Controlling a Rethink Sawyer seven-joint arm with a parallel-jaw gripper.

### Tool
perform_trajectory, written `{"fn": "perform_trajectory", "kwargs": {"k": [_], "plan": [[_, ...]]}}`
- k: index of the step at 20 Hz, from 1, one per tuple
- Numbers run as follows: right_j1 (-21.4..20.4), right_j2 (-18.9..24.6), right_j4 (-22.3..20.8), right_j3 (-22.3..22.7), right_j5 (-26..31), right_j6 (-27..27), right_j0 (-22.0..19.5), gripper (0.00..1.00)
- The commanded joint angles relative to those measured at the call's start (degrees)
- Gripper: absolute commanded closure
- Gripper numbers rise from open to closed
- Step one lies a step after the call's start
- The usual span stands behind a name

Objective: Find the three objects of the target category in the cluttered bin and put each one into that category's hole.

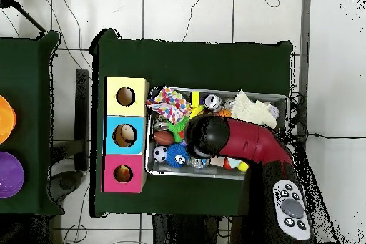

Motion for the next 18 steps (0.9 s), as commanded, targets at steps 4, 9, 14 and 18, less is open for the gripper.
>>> {"fn": "perform_trajectory", "kwargs": {"k": [4, 9, 14, 18], "plan": [[-1.2, 4.5, -6.5, 0.0, 3.0, -7.4, -1.4, 0.0], [-6.6, 4.5, -5.6, 3.2, 4.3, -5.3, -0.5, 0.0], [-7.0, 5.9, -5.4, 3.7, 2.1, -4.4, 0.1, 0.0], [-5.4, 6.7, -5.7, 2.1, 1.3, -3.9, 1.0, 0.0]]}}
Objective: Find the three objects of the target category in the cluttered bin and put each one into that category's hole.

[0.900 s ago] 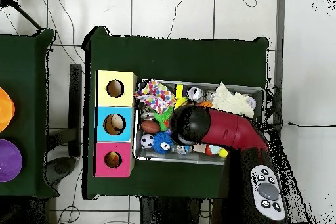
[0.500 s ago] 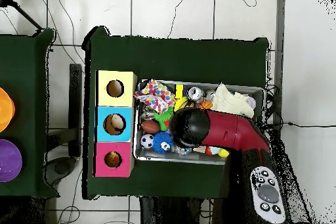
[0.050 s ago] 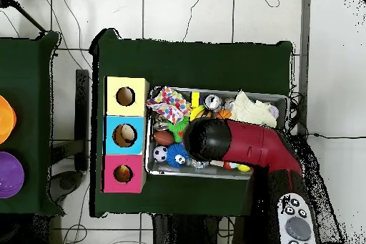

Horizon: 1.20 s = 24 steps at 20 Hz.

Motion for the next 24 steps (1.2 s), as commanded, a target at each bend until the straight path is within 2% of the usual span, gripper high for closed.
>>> {"fn": "perform_trajectory", "kwargs": {"k": [1, 10, 15, 24], "plan": [[0.8, 6.8, -1.7, 1.4, 0.9, -3.6, 0.8, 0.0], [5.9, 7.8, -1.6, 0.4, -7.4, 0.6, 1.7, 0.0], [8.4, 7.9, -2.1, -0.1, -10.9, 1.1, 1.9, 0.0], [8.9, 7.7, -0.5, -0.7, -11.3, 2.7, 3.6, 0.0]]}}
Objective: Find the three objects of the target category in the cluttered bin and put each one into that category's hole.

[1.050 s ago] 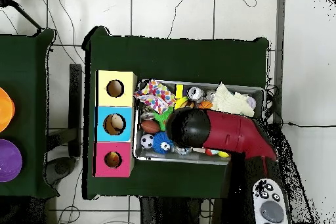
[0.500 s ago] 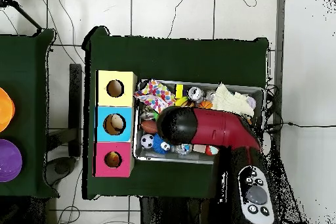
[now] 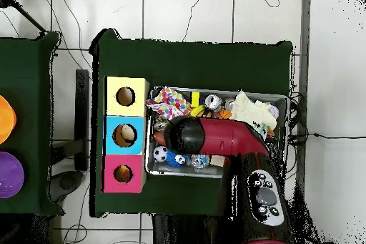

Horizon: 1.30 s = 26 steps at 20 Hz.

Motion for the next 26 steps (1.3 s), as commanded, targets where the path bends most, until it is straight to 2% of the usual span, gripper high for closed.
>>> {"fn": "perform_trajectory", "kwargs": {"k": [1, 7, 14, 26], "plan": [[2.5, 5.4, -0.2, -0.9, -1.7, 2.6, 0.9, 0.0], [4.9, 6.3, 0.6, -2.1, -3.9, 3.7, 1.2, 0.0], [7.2, 5.4, 1.0, -3.8, -5.6, 5.9, 2.6, 0.0], [10.0, 5.4, 2.5, -4.2, -9.7, 7.4, 3.3, 0.0]]}}
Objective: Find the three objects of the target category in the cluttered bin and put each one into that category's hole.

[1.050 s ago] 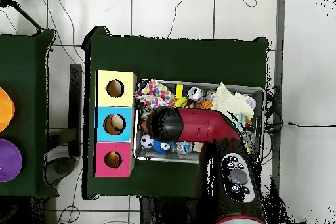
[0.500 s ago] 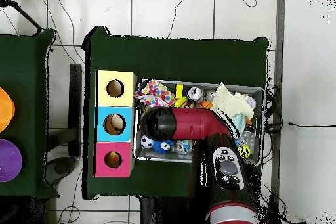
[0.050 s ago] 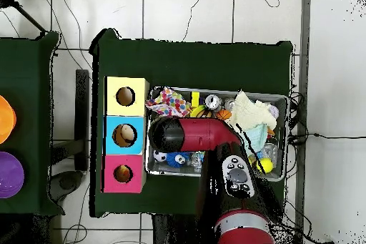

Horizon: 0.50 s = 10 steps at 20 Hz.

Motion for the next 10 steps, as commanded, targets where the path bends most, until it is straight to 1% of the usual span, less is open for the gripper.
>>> {"fn": "perform_trajectory", "kwargs": {"k": [1, 10], "plan": [[3.7, 4.6, 2.3, -2.9, -4.7, 7.4, -0.3, 0.0], [6.4, 5.0, 2.3, -4.8, -7.5, 6.3, -1.0, 0.0]]}}
